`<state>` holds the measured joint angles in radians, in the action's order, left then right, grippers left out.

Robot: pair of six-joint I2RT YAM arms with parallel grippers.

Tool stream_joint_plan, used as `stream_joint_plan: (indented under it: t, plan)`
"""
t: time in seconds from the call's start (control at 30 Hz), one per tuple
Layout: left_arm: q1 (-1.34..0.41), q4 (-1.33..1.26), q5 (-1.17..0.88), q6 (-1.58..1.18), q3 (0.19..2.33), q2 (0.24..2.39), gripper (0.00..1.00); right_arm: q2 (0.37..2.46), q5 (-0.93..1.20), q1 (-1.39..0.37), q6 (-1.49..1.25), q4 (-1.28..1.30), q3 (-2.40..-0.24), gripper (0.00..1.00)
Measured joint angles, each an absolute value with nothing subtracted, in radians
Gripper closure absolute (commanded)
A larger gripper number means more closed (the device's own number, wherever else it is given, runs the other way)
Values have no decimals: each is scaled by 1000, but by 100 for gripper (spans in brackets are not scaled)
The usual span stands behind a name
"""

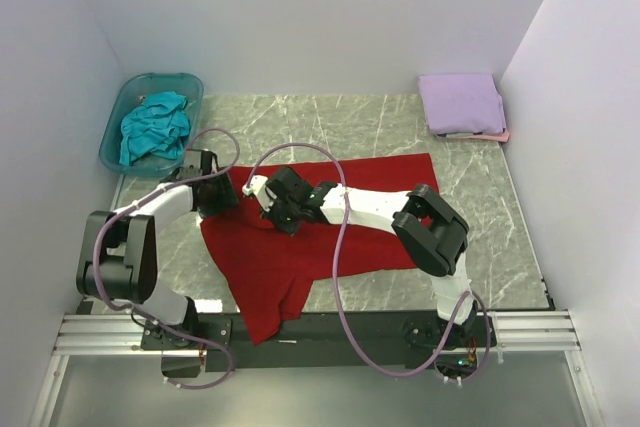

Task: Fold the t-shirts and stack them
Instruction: Fold the tshirt

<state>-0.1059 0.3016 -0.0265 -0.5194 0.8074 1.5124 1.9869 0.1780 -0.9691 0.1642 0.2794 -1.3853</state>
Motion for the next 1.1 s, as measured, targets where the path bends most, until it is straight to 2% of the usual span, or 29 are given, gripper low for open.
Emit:
stream_joint_plan:
  t: [0.17,0.43,0.67,1.03,1.1]
  plan:
    - [-104,278,-57,-503,822,1558,41,1987,181,-964,158,273,-1383,100]
    - [-104,312,-91,-510,836,1554,59,1987,187,-955,150,262,-1367,100]
    - [-104,357,-109,-528,836,1455,62,1987,187,-955,147,258,-1367,100]
    - [-104,384,-119,-561,817,1436,97,1987,189,-955,147,255,-1367,100]
    - [-104,388,-119,-564,817,1437,99,1987,189,-955,147,256,-1367,100]
